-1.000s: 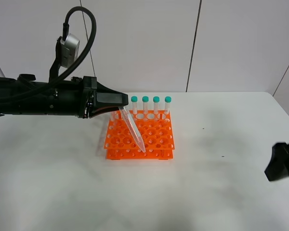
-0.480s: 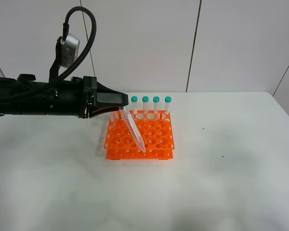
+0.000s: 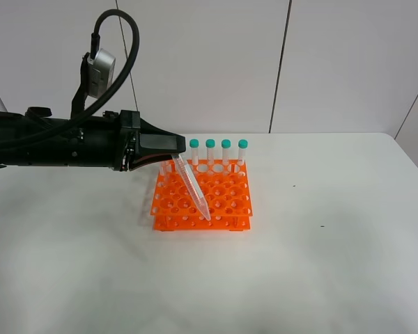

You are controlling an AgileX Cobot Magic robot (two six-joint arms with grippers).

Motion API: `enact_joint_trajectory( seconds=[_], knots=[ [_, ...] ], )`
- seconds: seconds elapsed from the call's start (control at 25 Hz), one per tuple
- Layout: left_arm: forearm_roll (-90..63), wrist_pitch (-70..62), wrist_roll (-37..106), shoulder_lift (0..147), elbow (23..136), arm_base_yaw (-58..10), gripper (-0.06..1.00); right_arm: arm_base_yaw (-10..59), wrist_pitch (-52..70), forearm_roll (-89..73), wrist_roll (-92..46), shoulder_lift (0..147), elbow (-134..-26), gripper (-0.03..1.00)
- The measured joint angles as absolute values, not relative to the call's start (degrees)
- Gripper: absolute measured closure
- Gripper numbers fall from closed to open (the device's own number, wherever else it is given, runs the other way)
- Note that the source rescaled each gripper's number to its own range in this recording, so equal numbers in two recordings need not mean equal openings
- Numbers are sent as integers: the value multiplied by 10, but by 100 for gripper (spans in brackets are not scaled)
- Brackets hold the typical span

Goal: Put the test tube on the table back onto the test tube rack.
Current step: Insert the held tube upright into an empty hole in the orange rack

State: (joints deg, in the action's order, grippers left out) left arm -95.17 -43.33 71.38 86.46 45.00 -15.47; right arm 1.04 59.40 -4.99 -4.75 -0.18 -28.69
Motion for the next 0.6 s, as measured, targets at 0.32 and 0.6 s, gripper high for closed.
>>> enact_joint_trajectory(
  seconds=[0.32, 0.6],
  knots=[
    [-952, -457, 714, 865, 454, -155, 93, 10, 594, -48, -46, -2, -287, -3],
    [-952, -473, 714, 865, 454, -155, 93, 10, 594, -49, -46, -2, -286, -3]
  ],
)
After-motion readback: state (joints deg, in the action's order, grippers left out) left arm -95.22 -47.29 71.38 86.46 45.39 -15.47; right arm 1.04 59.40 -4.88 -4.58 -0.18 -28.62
